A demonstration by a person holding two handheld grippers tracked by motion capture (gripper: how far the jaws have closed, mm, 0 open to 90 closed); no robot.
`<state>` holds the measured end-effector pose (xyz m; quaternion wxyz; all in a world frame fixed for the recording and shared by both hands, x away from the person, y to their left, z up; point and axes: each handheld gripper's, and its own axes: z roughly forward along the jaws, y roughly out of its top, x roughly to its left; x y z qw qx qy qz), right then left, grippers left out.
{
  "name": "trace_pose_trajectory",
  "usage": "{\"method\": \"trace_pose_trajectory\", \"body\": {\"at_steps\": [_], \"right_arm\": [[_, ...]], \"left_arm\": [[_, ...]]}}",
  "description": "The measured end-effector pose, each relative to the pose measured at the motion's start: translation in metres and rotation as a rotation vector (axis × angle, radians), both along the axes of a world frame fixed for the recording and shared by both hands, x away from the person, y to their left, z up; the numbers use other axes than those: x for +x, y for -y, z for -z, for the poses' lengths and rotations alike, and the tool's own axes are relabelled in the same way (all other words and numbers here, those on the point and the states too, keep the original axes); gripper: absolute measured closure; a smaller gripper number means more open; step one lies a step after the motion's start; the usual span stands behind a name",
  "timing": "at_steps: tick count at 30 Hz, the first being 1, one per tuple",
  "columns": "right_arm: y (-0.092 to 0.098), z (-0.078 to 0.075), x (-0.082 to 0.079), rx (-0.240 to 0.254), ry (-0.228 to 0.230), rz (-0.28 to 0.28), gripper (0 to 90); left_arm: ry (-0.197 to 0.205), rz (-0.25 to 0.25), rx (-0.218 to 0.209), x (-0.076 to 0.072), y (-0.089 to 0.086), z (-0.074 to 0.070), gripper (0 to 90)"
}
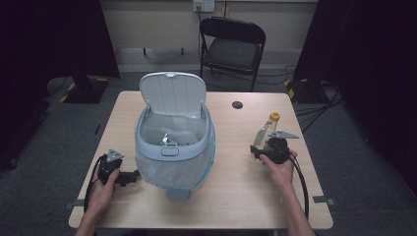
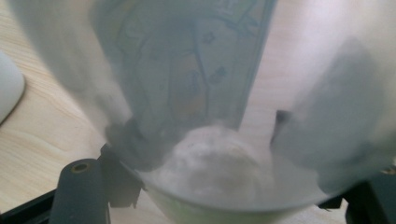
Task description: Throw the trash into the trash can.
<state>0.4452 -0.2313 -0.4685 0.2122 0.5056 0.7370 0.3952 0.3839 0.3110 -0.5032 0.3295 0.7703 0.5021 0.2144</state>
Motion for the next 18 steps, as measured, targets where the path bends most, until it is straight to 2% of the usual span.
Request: {"method": "trace_pose_trajectory", "body": {"at_steps": [11, 18], "right_arm": [[-0.004, -0.01, -0.009, 0.036, 0.009, -0.02, 27.4], [-0.009, -0.015, -0.014, 0.038, 0.024, -0.049, 27.4]], "left_arm": [[-0.001, 0.002, -0.006, 0.0, 0.0, 0.0, 4.0], [-0.001, 0.003, -0.007, 0.0, 0.0, 0.0, 4.0]]}}
